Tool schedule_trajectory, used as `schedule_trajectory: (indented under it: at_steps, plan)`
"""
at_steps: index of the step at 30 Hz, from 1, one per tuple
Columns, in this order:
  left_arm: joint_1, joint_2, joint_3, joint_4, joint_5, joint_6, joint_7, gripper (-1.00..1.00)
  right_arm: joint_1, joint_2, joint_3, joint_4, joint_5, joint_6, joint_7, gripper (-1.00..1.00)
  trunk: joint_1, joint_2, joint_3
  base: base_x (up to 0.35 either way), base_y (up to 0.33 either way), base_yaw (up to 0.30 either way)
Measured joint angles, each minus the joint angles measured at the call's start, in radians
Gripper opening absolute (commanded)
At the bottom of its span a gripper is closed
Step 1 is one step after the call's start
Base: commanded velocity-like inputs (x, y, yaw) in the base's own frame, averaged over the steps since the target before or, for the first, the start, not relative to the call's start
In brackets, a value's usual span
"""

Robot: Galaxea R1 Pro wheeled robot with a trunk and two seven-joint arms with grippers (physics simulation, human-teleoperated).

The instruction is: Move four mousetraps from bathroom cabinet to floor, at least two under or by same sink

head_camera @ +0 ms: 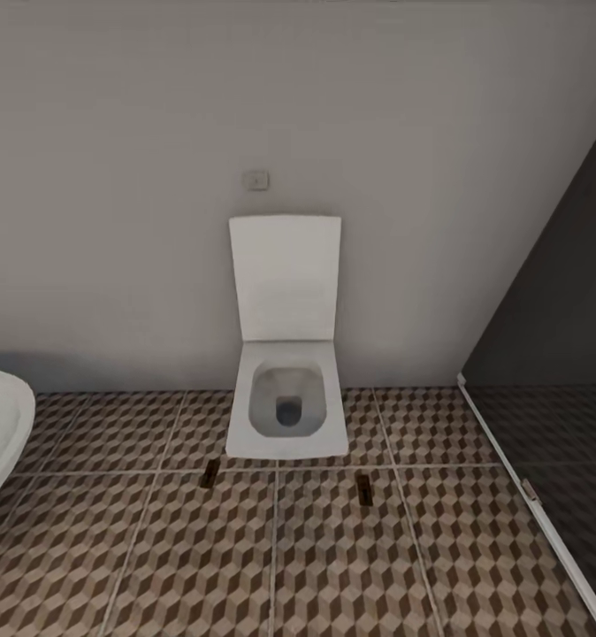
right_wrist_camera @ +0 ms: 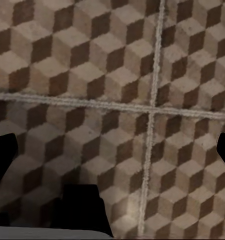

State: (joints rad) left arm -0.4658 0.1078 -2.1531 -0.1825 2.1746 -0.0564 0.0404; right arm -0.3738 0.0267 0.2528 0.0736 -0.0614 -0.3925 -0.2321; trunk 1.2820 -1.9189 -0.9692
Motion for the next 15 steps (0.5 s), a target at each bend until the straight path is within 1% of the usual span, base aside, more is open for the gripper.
schedule_trajectory:
  at_steps: [5, 15]
  plan:
    - [0.01, 0.0, 0.0, -0.029, 0.001, 0.0, 0.01, 1.0, 0.014, -0.003, 0.0, 0.001, -0.001, -0.001, 0.001, 1.0, -0.019, 0.035, 0.016, 0.0, 0.0, 0.0]
    - [0.019, 0.0, 0.0, -0.063, 0.002, 0.0, 0.013, 1.0, 0.019, -0.003, 0.0, 0.0, 0.0, 0.0, 0.001, 1.0, -0.058, 0.105, 0.047, 0.0, 0.0, 0.0]
